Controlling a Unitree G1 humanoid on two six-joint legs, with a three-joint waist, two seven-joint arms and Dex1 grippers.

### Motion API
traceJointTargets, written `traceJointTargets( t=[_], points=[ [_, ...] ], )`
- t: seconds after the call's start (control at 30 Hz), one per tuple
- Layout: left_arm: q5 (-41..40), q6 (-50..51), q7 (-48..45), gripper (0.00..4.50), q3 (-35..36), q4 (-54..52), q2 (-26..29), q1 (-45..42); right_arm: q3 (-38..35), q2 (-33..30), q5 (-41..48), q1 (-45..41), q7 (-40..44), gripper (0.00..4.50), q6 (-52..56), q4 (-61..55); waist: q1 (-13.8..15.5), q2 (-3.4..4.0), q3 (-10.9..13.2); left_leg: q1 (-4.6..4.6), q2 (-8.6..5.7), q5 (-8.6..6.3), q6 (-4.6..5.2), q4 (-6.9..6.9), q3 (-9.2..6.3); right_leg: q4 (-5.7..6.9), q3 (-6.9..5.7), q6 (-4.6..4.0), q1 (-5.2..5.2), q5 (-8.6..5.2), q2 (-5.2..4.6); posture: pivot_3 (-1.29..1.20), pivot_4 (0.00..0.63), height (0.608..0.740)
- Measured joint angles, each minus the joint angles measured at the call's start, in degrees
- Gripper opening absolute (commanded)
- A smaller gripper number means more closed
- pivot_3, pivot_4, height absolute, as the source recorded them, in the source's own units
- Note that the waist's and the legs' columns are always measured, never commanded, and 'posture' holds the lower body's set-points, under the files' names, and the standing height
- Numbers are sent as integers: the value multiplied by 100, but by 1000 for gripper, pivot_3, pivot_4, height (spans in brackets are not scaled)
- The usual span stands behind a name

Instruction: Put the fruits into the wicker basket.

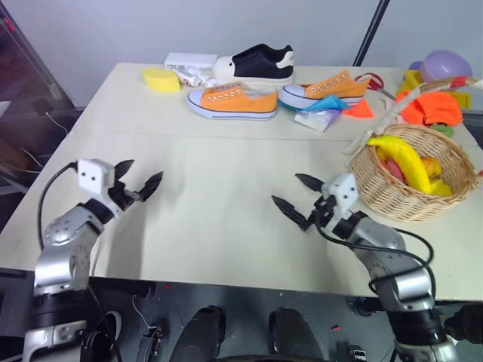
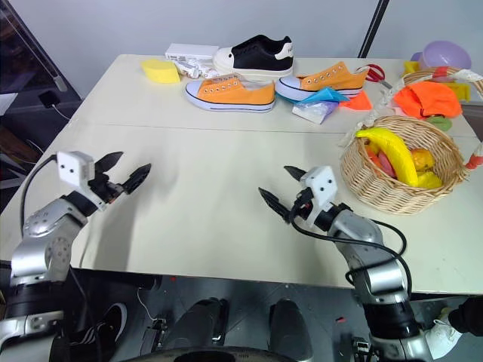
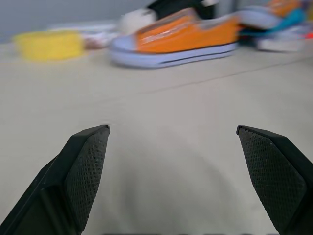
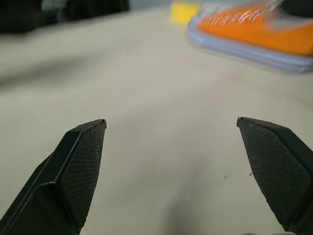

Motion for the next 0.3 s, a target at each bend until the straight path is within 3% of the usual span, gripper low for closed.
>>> traceJointTargets(
  t=[0.3],
  points=[
    [-15,-376,910,4500,692,-129,-355,377,205,87,-134,-407,625,4475,-519,704,-10,-7,-4,-2,-1,0,-2,4,0,1,-3,1,-1,2,-3,0,150,740]
  ],
)
